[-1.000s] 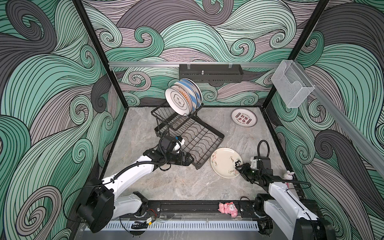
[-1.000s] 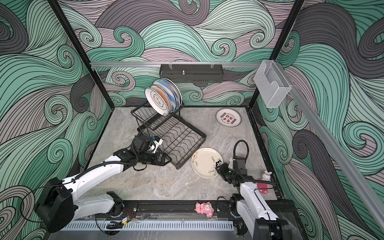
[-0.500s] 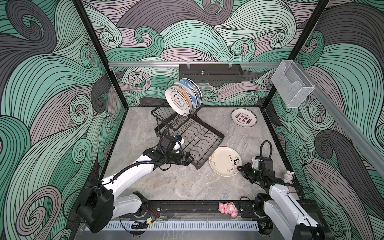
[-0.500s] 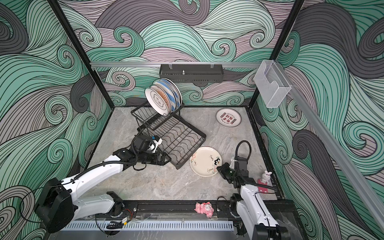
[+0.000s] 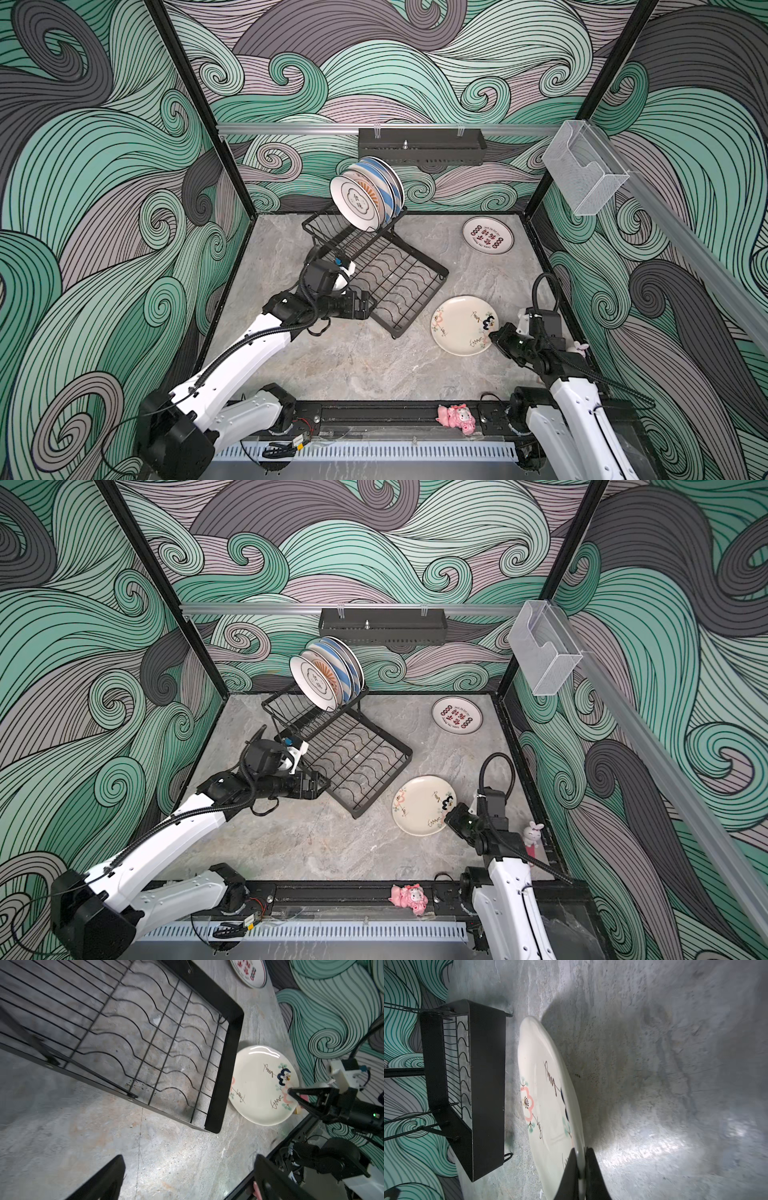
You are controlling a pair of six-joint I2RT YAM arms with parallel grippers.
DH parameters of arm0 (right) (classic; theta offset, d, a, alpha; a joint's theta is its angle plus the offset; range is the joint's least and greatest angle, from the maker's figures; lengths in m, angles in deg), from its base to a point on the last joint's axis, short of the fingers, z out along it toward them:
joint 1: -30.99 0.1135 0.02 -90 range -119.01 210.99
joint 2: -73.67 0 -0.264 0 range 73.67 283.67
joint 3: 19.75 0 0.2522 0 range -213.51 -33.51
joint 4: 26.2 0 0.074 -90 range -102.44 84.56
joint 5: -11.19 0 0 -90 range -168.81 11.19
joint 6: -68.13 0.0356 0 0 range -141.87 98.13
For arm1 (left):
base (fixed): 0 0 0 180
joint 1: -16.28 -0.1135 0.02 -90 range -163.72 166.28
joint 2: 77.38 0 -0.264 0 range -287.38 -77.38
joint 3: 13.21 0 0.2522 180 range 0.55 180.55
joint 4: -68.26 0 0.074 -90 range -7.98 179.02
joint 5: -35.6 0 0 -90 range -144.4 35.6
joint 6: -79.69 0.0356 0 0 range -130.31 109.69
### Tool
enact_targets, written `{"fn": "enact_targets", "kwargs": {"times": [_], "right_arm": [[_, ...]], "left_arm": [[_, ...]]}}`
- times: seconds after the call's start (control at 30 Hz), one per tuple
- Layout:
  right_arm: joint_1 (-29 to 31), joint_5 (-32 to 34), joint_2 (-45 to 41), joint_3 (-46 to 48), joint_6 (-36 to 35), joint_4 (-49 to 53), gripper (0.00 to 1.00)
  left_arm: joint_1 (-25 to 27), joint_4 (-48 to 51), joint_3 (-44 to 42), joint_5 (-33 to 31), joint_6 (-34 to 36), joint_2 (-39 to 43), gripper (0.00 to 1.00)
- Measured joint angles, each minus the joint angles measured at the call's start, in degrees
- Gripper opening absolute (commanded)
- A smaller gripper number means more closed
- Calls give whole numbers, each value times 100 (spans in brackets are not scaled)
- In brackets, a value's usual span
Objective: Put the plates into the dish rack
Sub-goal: 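Lift the cream flower plate upright with the right gripper and carry it over the rack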
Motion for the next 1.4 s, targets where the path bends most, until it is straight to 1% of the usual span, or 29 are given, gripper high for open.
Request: {"fn": "enact_targets", "kwargs": {"times": [0.13,0.23,0.33,0.5,0.57,0.7,0.8,1.0,1.2,1.4], "right_arm": [[0,243,101,-680,-308,437,0],[0,358,245,-1187,-487,527,0],[0,444,474,-1714,-702,494,0],[142,538,920,-2437,-1001,341,0],[424,664,1143,-2743,-1113,208,0],[1587,1237,1862,-3783,-1523,37,0],[2463,1670,2365,-4483,-1899,-302,0],[3768,2588,3252,-5493,-2739,-1047,0],[4710,3436,3934,-5912,-3676,-1939,0],[5254,4050,4354,-5921,-4417,-2793,0]], "left_arm": [[-916,389,332,35,350,195,98],[-1473,605,535,63,612,203,99],[-1853,717,664,160,839,175,98],[-2214,691,678,341,918,66,99],[-2315,573,608,402,918,68,99],[-2518,439,520,518,911,66,98],[-2597,286,520,595,901,68,99],[-2625,-48,450,767,839,68,99],[-2625,-286,129,1108,741,24,98],[-2629,-382,111,1261,726,-35,99]]}}
